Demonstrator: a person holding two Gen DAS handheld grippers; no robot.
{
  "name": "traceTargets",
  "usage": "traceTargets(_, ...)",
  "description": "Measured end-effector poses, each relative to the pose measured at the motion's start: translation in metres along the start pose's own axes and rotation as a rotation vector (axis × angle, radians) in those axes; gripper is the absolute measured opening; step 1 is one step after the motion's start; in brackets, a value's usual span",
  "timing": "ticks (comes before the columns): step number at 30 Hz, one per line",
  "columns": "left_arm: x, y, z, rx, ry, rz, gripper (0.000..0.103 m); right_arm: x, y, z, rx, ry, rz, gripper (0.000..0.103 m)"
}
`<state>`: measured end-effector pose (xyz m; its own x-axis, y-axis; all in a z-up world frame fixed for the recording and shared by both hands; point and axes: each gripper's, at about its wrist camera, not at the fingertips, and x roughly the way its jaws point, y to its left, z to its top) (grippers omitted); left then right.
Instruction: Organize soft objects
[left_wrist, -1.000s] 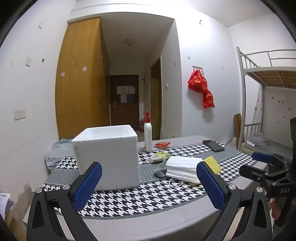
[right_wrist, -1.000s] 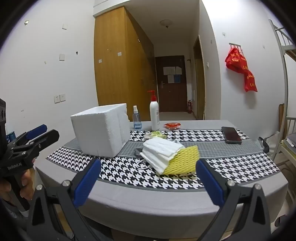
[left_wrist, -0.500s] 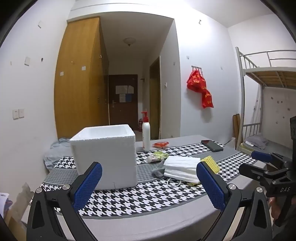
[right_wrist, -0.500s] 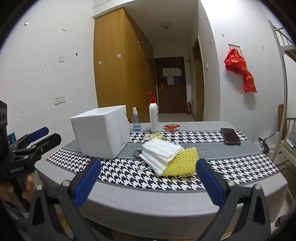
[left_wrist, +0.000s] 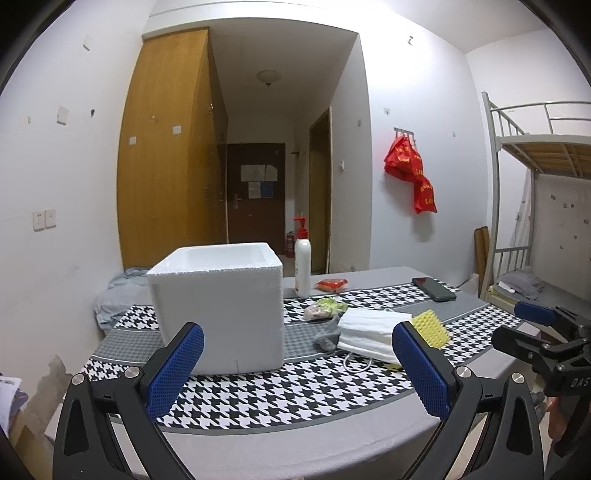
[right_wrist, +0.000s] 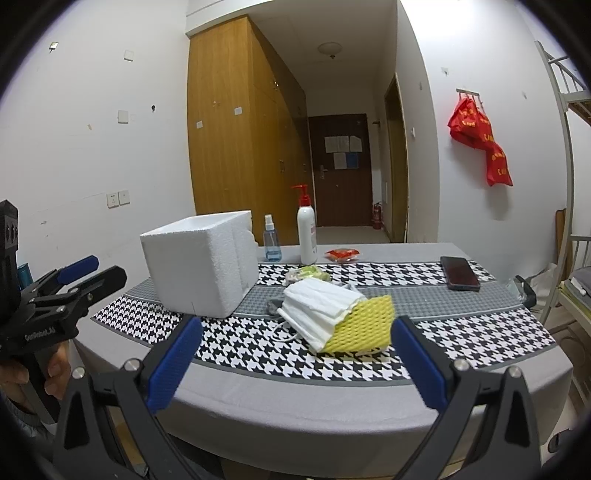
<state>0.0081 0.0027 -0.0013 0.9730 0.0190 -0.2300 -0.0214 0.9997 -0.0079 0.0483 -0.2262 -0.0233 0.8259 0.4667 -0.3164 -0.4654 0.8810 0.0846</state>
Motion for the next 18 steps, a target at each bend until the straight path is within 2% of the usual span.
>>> traceTargets(18, 0.0020, 0.0022, 0.0017, -0.002, 0.014, 0.019, 0.102, -0.0030, 0.0016, 0.0009, -0.004, -0.004, 0.000, 0.103)
